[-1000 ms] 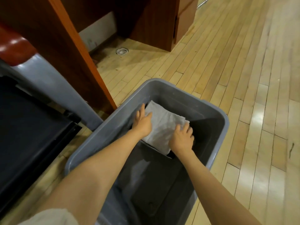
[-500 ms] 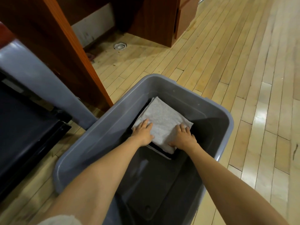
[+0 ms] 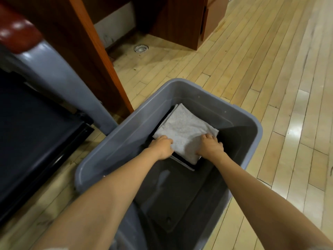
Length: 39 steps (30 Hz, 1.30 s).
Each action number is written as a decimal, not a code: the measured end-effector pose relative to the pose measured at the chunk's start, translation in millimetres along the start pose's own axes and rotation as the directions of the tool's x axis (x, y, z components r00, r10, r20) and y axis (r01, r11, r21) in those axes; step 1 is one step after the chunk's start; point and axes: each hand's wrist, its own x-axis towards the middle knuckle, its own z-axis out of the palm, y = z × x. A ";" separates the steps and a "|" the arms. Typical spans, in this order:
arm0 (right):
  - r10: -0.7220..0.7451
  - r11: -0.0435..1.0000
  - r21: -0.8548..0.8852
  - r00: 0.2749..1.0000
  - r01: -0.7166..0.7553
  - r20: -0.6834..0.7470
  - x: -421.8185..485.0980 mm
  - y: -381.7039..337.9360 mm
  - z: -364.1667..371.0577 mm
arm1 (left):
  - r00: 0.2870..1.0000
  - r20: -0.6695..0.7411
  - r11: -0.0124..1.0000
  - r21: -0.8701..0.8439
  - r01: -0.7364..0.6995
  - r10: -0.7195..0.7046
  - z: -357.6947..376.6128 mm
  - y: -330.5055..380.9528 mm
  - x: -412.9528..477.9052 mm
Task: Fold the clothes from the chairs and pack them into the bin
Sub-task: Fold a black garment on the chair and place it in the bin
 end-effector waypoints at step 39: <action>-0.936 -0.255 -0.332 -0.145 0.908 0.322 -486.4 -639.4 139.1 | 0.012 -0.331 0.284 -0.791 0.543 -0.944 129.0 -400.1 -659.4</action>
